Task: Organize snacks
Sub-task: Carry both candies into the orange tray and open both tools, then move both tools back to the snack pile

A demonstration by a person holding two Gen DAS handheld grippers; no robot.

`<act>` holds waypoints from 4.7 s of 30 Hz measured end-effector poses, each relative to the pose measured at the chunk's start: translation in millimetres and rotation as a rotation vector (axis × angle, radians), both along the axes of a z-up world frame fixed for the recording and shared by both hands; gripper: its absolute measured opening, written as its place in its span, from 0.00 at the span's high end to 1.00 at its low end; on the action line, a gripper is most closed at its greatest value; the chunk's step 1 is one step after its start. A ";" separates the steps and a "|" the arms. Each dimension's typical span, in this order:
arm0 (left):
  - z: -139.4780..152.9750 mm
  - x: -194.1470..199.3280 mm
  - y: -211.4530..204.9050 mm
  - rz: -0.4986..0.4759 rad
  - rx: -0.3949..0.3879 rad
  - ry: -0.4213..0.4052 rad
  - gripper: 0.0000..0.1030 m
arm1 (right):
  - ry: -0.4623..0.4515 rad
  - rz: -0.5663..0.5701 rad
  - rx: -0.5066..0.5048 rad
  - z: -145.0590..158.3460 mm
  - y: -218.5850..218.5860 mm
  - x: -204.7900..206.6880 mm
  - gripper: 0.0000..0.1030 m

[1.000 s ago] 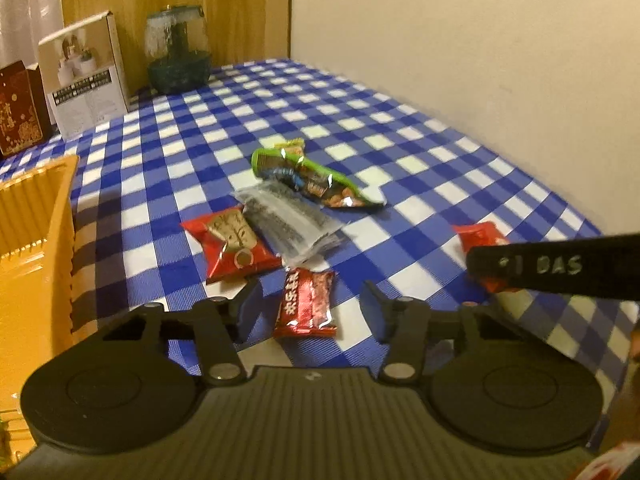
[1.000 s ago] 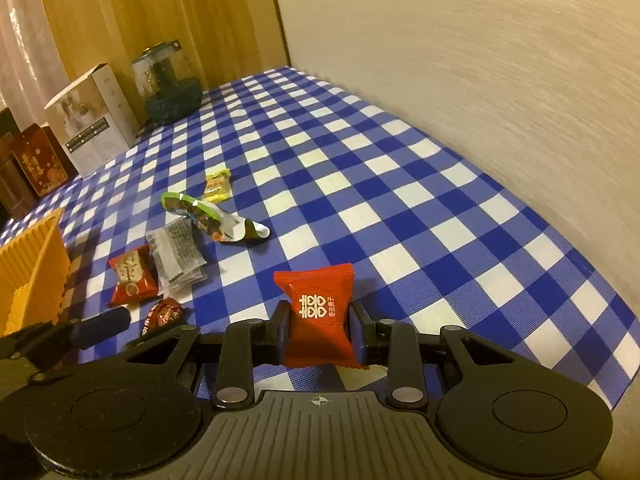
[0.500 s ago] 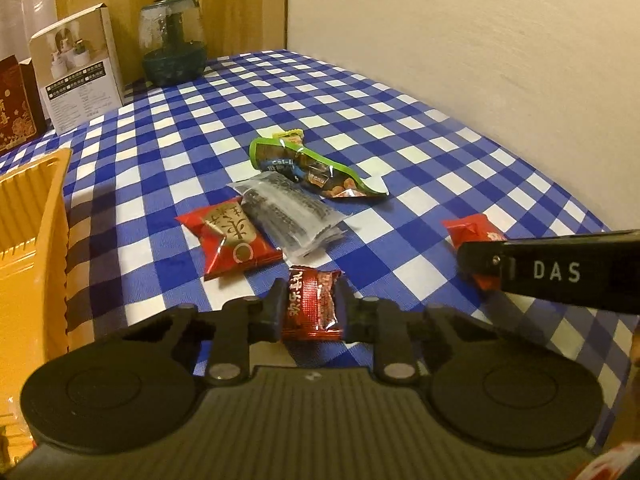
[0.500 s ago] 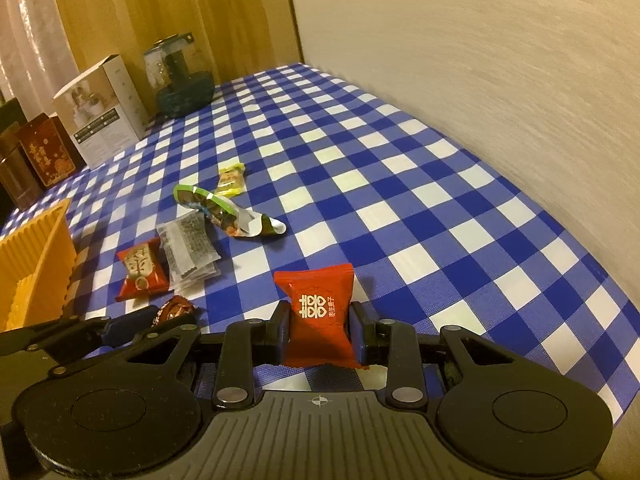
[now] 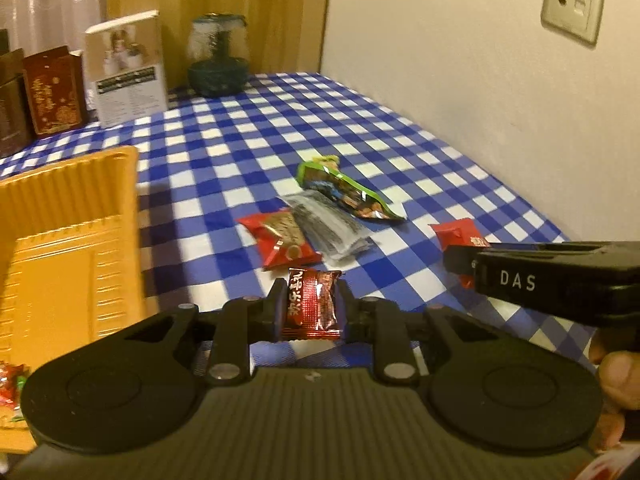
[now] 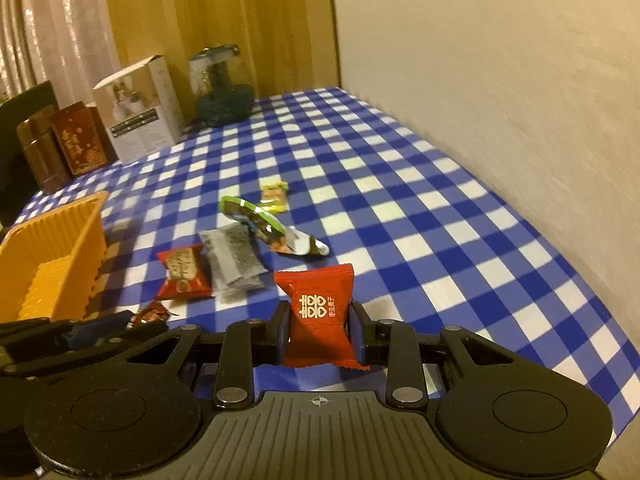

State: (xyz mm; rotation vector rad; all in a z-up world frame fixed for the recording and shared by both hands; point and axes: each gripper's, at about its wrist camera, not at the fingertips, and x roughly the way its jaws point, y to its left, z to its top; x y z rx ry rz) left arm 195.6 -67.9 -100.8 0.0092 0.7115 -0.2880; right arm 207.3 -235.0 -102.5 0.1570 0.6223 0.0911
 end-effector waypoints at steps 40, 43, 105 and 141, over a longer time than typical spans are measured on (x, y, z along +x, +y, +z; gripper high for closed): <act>50.4 -58.4 166.4 0.319 -0.045 -0.054 0.79 | -0.158 0.431 -0.045 50.8 177.4 -37.1 0.70; 50.2 -57.5 176.8 0.335 -0.044 -0.051 0.79 | -0.153 0.444 -0.049 50.1 185.9 -36.0 0.70; 41.1 -50.8 218.6 0.389 -0.046 -0.006 0.73 | -0.110 0.464 0.044 44.8 212.4 -21.1 0.44; 58.8 -29.7 154.3 0.230 -0.067 -0.017 0.67 | -0.136 0.272 0.028 46.9 136.4 -15.7 0.44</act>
